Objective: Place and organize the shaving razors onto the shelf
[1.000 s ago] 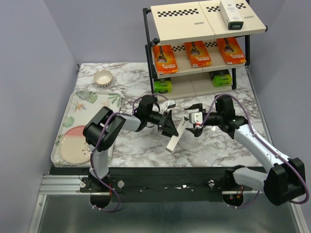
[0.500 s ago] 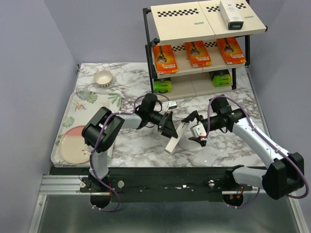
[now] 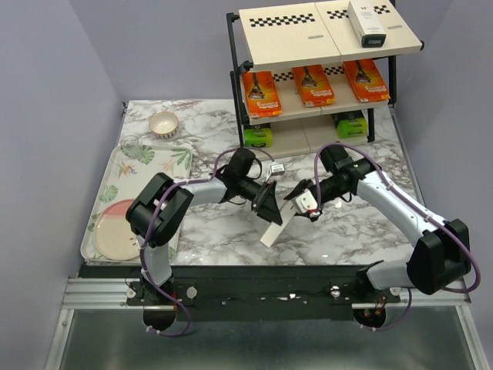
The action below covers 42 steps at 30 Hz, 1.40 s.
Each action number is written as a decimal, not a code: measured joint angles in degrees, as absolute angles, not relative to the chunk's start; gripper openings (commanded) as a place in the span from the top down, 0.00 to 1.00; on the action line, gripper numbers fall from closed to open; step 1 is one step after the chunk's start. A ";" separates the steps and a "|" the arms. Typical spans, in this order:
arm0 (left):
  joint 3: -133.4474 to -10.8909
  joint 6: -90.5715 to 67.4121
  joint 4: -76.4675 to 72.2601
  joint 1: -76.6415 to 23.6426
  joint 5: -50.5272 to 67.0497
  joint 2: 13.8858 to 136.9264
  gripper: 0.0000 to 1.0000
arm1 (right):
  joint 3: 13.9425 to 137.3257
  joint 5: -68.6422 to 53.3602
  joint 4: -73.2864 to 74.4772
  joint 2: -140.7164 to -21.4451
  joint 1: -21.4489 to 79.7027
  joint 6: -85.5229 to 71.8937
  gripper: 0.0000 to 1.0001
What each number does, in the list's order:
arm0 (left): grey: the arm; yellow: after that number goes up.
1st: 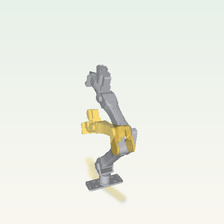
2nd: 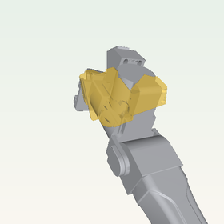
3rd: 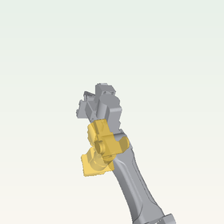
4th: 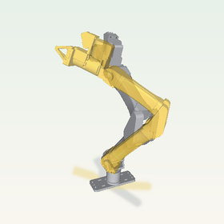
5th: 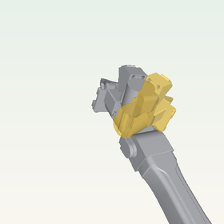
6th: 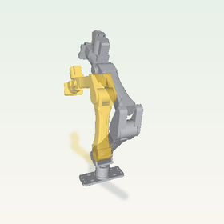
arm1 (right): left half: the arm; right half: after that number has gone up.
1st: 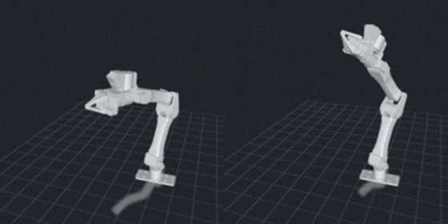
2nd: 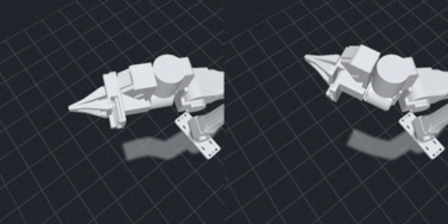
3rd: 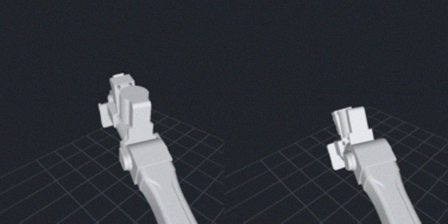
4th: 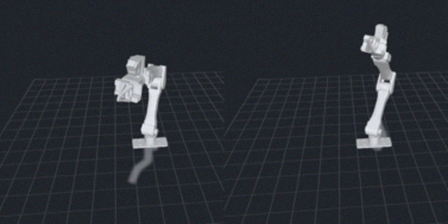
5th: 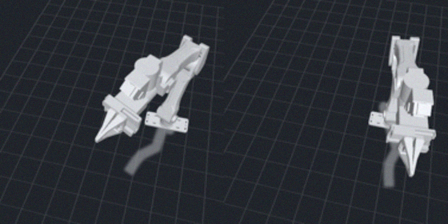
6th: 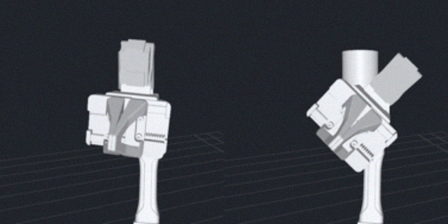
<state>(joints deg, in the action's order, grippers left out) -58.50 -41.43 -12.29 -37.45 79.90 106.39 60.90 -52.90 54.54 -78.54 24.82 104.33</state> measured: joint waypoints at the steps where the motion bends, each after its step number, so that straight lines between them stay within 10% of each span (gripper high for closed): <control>1: -58.50 -41.12 -11.97 -37.32 79.92 106.39 0.39 | 61.08 -52.58 55.20 -78.54 24.82 104.44 0.52; 10: -63.40 -28.36 3.99 -33.10 75.31 104.99 0.17 | 61.95 -49.39 60.16 -76.66 25.04 102.06 0.69; 18: -71.94 -14.52 21.21 -14.00 58.52 94.48 0.16 | 63.92 -50.65 61.45 -71.18 25.06 85.21 0.77; 25: -71.66 -13.78 23.05 0.40 50.35 87.96 0.16 | 78.98 -56.90 47.48 -75.57 25.06 47.99 0.76; 42: -63.75 -17.02 22.87 -0.47 49.67 86.11 0.15 | 118.65 -46.37 -4.73 -106.06 14.39 -38.94 0.70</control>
